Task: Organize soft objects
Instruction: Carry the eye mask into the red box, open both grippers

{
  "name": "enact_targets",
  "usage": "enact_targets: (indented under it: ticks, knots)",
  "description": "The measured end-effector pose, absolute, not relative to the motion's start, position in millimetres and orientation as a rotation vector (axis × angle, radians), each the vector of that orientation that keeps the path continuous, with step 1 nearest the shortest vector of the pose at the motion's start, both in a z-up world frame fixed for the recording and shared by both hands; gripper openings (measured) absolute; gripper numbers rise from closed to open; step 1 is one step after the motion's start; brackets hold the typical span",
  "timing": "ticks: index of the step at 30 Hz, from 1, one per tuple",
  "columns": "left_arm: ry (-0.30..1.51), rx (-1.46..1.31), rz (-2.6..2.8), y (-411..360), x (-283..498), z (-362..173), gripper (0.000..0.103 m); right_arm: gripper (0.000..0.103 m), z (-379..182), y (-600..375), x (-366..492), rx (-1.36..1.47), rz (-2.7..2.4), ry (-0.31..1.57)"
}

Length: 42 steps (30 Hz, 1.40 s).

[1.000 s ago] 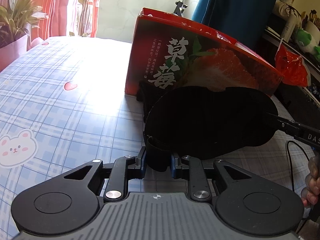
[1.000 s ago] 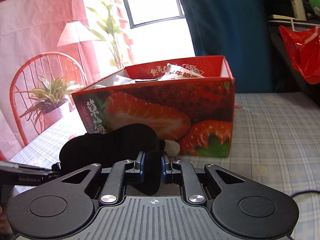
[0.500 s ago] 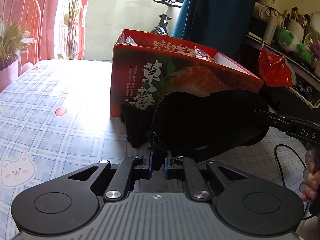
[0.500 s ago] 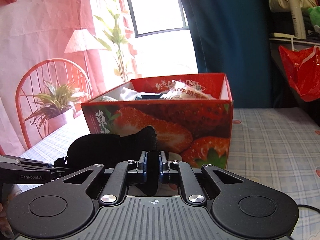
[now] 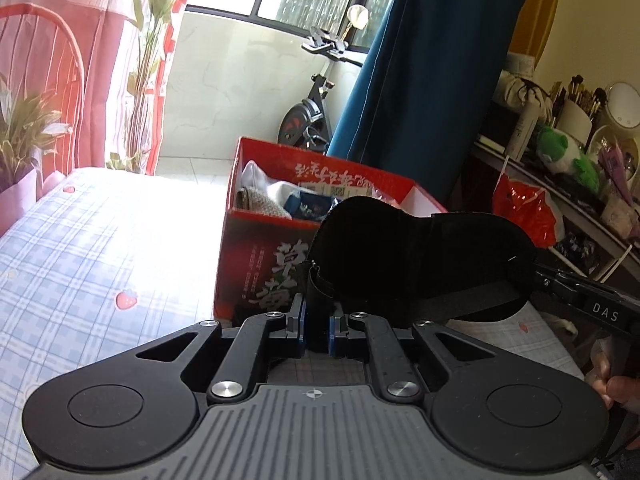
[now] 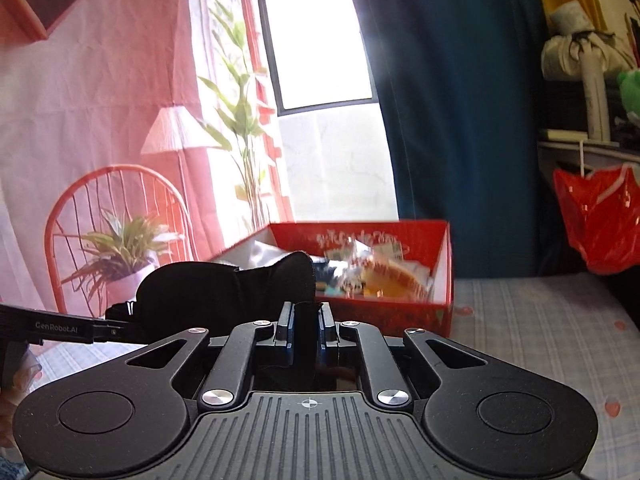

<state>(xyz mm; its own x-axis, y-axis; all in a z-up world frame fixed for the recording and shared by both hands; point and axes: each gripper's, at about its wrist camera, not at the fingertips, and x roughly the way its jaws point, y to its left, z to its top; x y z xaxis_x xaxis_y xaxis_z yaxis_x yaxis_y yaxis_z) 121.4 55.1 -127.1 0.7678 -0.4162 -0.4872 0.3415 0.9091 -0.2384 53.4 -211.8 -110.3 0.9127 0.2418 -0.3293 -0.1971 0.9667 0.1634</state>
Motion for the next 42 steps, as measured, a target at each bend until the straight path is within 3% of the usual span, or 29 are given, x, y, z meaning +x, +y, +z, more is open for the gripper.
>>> enact_targets:
  ticks: [20,42]
  knots:
    - [0.436,-0.084,-0.407,31.6,167.6,-68.2,0.011,0.010,-49.9,-217.4,104.3,0.056,0.241,0.272]
    - [0.549,-0.067,-0.370,9.0,257.9,-88.8,0.008,0.010,-79.6,-229.6,213.7,0.061,0.166,0.425]
